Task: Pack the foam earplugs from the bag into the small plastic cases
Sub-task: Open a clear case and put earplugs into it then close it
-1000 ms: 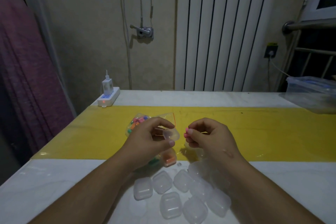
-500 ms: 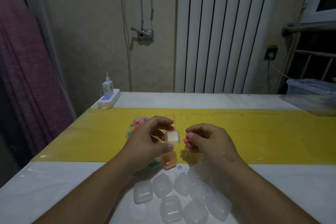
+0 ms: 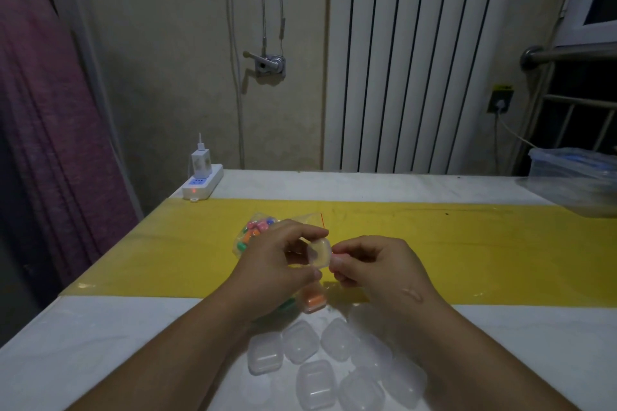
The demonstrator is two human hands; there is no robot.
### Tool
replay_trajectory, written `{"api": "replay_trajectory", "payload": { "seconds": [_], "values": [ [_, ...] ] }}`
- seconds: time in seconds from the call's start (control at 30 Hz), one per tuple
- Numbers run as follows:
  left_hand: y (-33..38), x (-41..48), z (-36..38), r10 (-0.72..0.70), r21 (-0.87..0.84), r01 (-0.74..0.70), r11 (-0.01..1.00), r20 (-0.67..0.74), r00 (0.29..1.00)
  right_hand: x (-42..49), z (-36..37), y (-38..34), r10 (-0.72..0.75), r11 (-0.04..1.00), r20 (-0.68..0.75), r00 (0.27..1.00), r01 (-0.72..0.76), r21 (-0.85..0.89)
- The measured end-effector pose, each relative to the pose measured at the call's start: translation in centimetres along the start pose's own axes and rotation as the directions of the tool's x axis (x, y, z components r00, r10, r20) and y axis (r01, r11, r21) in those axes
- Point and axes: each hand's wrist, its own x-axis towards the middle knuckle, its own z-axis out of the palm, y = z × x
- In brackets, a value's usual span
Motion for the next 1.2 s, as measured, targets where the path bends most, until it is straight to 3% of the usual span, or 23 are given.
{"api": "replay_trajectory", "payload": {
  "seconds": [0.1,0.43,0.67,0.93,1.2],
  "values": [
    [0.30,-0.02,0.09,0.061,0.080,-0.060,0.995,-0.005,0.998,-0.16,0.09,-0.05,-0.031,0.996,-0.010,0.999,0.030,-0.089],
    [0.23,0.20,0.01,-0.083,-0.220,0.070,0.973,-0.047,0.995,-0.12,-0.14,-0.30,-0.126,0.978,-0.109,0.986,0.105,-0.183],
    [0.29,0.15,0.20,-0.053,-0.129,0.041,0.991,-0.091,0.994,-0.10,-0.10,-0.50,0.026,1.000,0.063,0.998,-0.026,0.001],
    [0.41,-0.06,0.14,-0.019,-0.112,0.015,0.994,-0.032,0.999,0.08,-0.14,-0.19,0.003,0.998,-0.015,1.000,-0.002,0.056],
    [0.27,0.04,0.31,0.049,-0.024,-0.050,0.998,-0.050,0.998,-0.10,0.19,0.00,0.046,0.993,0.082,0.996,-0.054,0.106]
  ]
}}
